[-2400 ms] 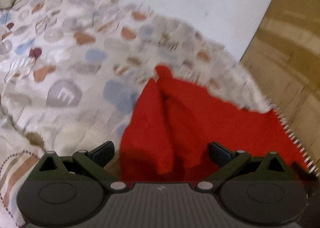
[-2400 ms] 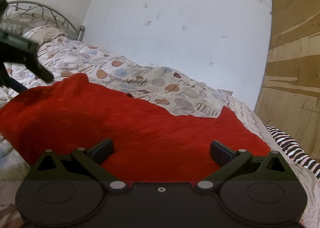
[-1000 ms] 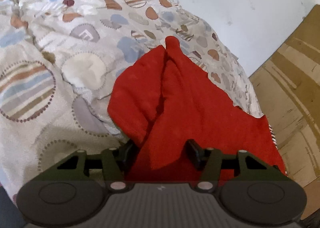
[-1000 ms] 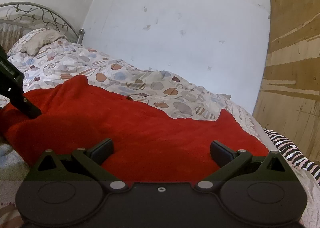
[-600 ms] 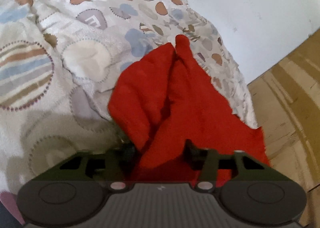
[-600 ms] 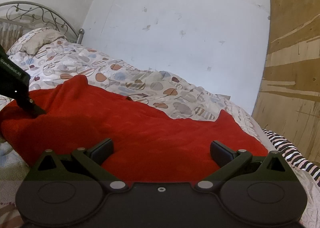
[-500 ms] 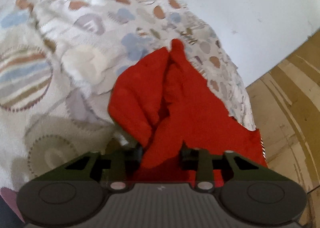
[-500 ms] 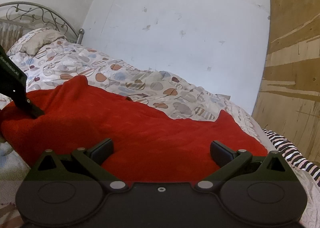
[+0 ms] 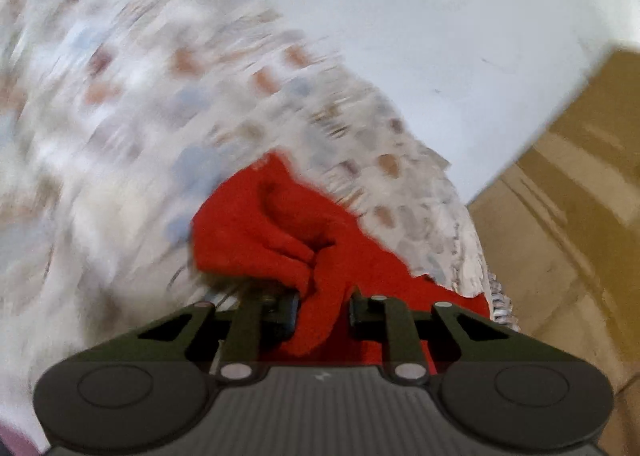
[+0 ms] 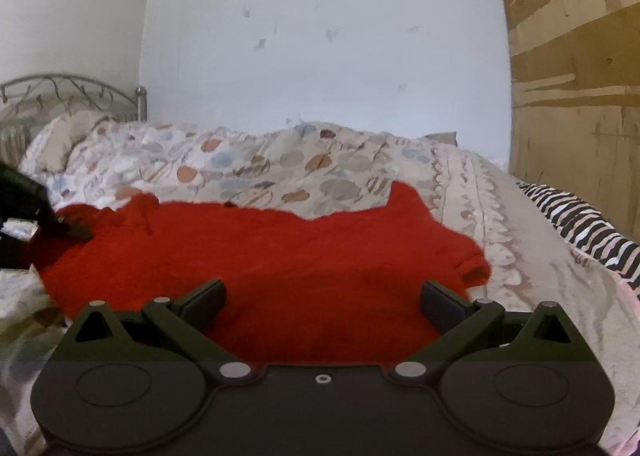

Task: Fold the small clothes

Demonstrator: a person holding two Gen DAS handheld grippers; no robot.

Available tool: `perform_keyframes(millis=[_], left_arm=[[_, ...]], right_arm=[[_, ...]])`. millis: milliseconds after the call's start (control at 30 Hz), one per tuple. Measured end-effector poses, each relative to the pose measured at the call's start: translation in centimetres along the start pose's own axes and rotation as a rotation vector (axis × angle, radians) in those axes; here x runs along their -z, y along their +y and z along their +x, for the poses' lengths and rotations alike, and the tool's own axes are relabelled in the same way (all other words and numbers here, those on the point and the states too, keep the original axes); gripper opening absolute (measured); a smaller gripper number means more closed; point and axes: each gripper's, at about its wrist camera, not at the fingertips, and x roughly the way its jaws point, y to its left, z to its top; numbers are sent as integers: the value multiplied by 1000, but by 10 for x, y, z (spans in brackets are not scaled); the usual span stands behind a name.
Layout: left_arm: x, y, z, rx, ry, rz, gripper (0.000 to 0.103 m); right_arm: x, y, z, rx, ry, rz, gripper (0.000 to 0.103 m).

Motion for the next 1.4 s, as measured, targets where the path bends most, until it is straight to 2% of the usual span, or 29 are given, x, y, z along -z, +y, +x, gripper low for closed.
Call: perform_keyframes(millis=[133, 200, 267, 333, 433, 533, 600, 667, 767, 800, 833, 867, 900, 933, 1067, 1133, 1200, 1333, 1400], left_arm=[[-15, -70, 6, 41, -27, 280, 21], [-18, -111, 16, 83, -16, 426, 21], [-14, -146, 26, 137, 7, 529, 21], [-3, -179, 37, 208, 50, 620, 20], [24, -211, 58, 317, 173, 691, 20], [56, -223, 77, 364, 276, 748, 20], [72, -221, 89, 383, 349, 746, 20], [81, -215, 95, 411, 390, 729, 21], [79, -210, 91, 423, 357, 729, 25], [77, -207, 87, 436, 349, 712, 33], [74, -205, 85, 459, 341, 685, 50], [71, -202, 83, 492, 340, 655, 59], [70, -203, 81, 520, 341, 634, 76], [67, -203, 80, 541, 341, 620, 85], [64, -197, 67, 561, 295, 606, 91], [62, -195, 61, 577, 262, 583, 99], [57, -190, 53, 595, 225, 550, 101], [42, -176, 30, 639, 119, 470, 102], [33, -167, 20, 623, 43, 415, 102]], right_arm=[[-6, -22, -17, 91, -50, -12, 103], [-10, -42, -26, 159, -70, 24, 103], [-11, -60, -34, 214, -82, 59, 103], [-11, -78, -44, 279, -95, 75, 103], [-5, -99, -58, 379, -93, 75, 103], [7, -119, -69, 474, -63, 95, 103], [14, -130, -74, 514, -37, 120, 103], [22, -135, -77, 538, -16, 144, 103], [30, -143, -79, 562, 13, 172, 103], [31, -142, -79, 565, 19, 177, 103], [34, -142, -82, 568, 22, 184, 103], [33, -142, -80, 570, 25, 189, 103], [33, -142, -79, 572, 26, 196, 103], [33, -141, -79, 571, 27, 201, 103], [31, -137, -78, 557, 28, 219, 103], [29, -134, -76, 545, 27, 216, 103], [27, -132, -74, 539, 28, 210, 103], [24, -129, -70, 524, 32, 213, 103], [23, -127, -67, 517, 37, 217, 103]])
